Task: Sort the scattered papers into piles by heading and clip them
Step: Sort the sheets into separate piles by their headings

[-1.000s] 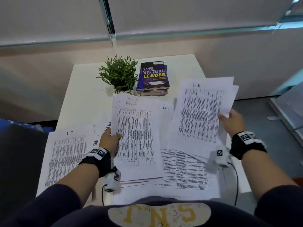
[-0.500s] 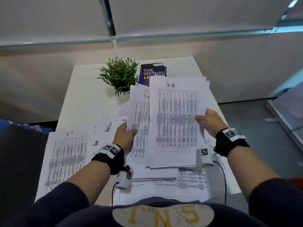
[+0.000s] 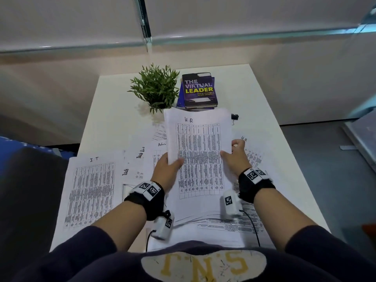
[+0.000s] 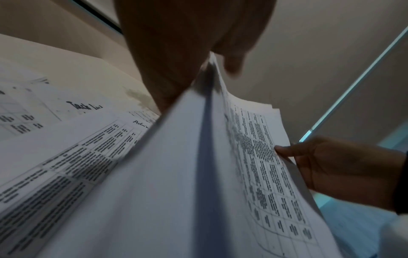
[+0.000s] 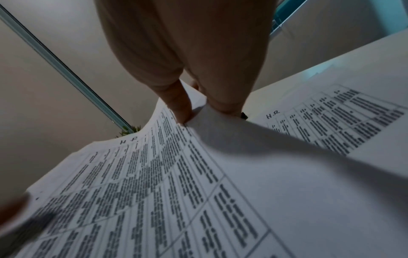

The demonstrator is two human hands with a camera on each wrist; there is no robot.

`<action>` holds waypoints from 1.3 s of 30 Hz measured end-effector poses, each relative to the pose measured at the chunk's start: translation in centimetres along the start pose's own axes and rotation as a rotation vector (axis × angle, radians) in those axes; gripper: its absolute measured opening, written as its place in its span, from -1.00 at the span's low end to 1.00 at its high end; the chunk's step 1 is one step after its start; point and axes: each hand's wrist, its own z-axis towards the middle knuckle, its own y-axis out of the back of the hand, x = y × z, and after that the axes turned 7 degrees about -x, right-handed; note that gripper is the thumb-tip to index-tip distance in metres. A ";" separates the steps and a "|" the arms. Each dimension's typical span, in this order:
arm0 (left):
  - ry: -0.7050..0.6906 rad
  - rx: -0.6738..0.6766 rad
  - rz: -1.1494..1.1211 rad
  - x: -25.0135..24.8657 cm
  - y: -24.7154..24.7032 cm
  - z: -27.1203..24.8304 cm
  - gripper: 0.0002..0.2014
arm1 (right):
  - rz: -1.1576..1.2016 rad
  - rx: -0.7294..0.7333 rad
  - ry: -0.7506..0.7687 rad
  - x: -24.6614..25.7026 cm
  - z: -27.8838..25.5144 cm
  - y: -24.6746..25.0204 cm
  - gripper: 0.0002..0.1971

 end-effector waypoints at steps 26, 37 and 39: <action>0.096 -0.380 0.093 4.8 10.3 4.7 -0.90 | -1.122 0.128 0.123 -6.7 2.0 4.7 -0.83; 0.100 -0.407 0.054 4.5 9.9 4.7 -0.77 | -0.478 -0.245 0.118 -1.1 2.4 13.1 -0.69; 0.094 -0.409 0.039 4.4 9.9 4.8 -0.75 | -0.344 -0.261 0.136 -0.5 2.1 13.5 -0.76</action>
